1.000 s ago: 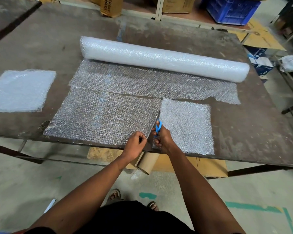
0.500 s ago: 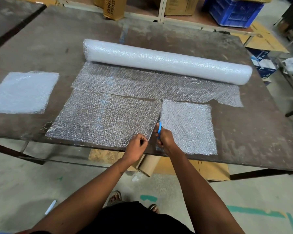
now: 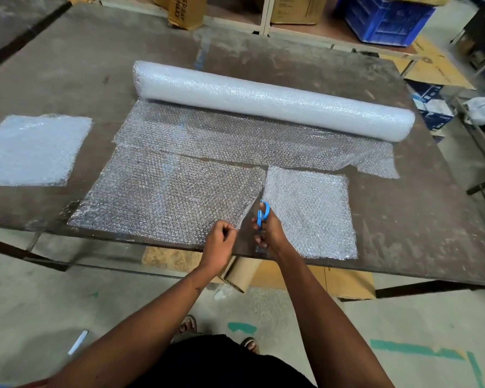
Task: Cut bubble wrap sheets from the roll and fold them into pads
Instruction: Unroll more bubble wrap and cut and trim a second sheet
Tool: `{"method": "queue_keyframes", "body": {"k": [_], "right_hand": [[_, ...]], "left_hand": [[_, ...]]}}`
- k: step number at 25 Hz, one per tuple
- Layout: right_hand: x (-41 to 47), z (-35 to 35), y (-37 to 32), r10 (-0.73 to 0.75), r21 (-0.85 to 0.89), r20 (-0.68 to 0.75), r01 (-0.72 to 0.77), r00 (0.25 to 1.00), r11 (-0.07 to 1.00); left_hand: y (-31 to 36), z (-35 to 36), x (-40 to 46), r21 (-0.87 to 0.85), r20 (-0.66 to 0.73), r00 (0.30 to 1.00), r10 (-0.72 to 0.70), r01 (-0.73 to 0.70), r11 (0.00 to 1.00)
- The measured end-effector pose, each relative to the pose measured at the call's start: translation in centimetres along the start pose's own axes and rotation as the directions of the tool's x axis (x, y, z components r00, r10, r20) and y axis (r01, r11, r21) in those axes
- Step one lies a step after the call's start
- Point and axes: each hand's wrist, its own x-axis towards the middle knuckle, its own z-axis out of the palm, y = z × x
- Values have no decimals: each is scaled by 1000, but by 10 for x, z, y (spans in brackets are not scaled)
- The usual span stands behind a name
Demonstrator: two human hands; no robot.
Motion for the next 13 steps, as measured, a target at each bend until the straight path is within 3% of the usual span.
{"method": "queue_keyframes", "body": {"k": [7,13], "right_hand": [[4,-1,-19,4,47,24,-5,1000,999],[15,-5,-26,-48,-13,24,48,999,999]], "left_hand": [[-1,-2,2,15,17,1000,10,-10,1000],[0,-5,-1,42,42,998,52,-53,998]]}}
